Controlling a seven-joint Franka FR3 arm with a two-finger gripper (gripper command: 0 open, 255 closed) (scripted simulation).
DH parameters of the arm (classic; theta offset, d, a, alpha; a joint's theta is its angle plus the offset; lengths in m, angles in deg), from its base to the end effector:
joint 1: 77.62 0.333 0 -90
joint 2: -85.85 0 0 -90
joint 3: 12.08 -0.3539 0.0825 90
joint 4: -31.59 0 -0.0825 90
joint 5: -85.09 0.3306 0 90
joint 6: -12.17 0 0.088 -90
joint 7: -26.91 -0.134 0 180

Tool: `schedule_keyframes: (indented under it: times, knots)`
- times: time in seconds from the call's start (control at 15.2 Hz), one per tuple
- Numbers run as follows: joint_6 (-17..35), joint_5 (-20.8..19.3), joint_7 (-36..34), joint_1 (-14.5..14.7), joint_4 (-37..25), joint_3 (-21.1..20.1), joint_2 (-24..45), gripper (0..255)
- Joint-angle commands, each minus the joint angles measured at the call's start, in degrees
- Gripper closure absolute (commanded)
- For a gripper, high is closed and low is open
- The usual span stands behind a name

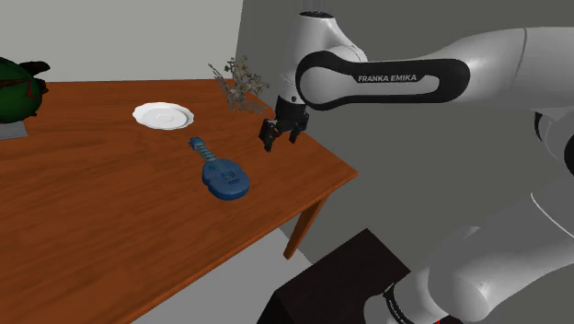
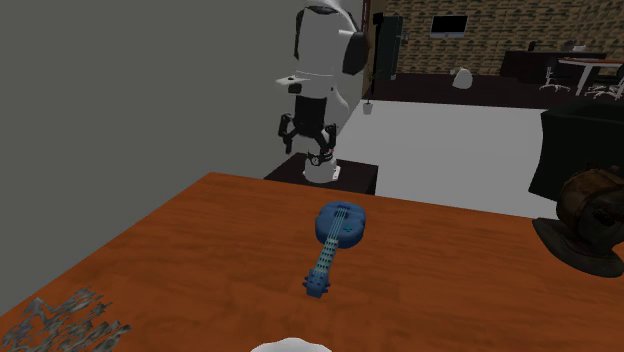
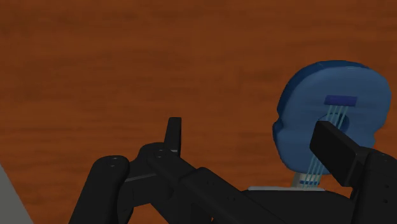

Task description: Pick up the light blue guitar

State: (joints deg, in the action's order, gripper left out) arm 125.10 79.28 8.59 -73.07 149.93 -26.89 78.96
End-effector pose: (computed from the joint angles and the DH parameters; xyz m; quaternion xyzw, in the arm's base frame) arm 0.4445 0.1517 0.5172 0.9976 0.0276 0.0301 0.0555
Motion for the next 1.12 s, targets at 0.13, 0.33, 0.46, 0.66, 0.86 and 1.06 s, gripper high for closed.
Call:
schedule_keyframes:
  times: [0.13,0.33,0.46,0.66,0.86,1.06]
  knots:
    - [1.8,-3.1,-4.1,1.1,-6.1,-1.8,8.2,0]
    - [2.4,-5.9,-7.0,2.4,-11.6,-2.6,14.8,0]
    - [2.4,-7.8,-8.8,3.5,-15.7,-2.8,19.2,0]
    - [1.9,-10.5,-11.0,5.5,-22.7,-2.8,26.1,0]
    - [0.7,-12.9,-12.7,7.9,-30.7,-2.4,33.3,0]
    - [0.3,-14.2,-13.4,9.5,-35.5,-2.0,37.8,0]
